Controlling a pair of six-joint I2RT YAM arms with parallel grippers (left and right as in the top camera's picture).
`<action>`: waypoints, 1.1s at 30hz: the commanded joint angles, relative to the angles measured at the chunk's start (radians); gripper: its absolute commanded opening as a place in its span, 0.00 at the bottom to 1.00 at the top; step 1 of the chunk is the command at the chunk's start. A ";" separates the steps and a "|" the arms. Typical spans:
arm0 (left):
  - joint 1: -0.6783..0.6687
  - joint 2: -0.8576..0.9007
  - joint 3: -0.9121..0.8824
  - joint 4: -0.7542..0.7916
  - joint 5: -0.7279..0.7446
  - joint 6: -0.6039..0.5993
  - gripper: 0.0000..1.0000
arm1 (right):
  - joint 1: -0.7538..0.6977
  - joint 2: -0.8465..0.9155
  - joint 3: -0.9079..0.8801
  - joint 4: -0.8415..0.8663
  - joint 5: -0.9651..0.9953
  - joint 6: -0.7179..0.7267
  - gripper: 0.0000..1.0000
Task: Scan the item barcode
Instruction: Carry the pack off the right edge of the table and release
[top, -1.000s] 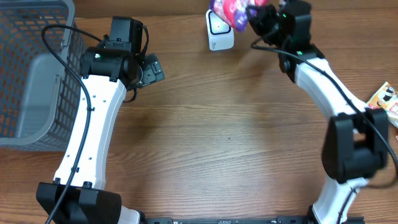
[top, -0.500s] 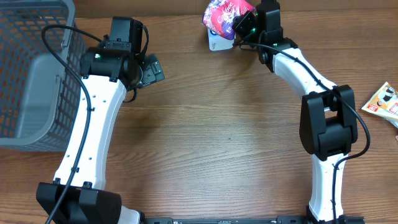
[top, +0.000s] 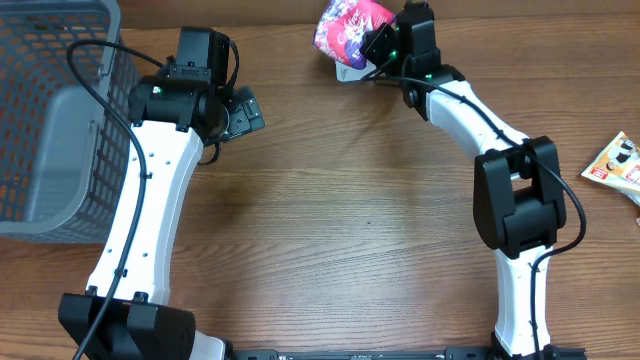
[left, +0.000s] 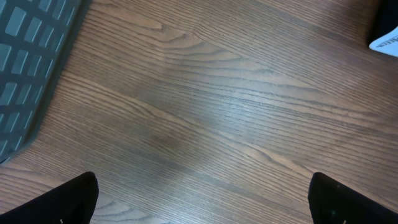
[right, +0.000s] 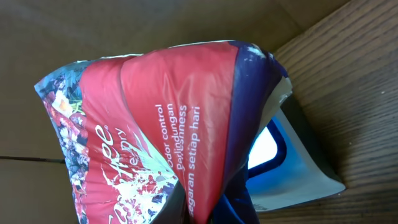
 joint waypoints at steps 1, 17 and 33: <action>0.004 0.006 0.005 0.001 -0.016 -0.021 1.00 | -0.008 0.000 0.046 0.014 -0.007 -0.040 0.04; 0.004 0.006 0.005 0.001 -0.016 -0.021 1.00 | -0.291 -0.291 0.061 -0.316 0.014 -0.115 0.04; 0.004 0.006 0.005 0.001 -0.016 -0.021 1.00 | -0.917 -0.297 0.059 -0.847 0.111 -0.284 0.04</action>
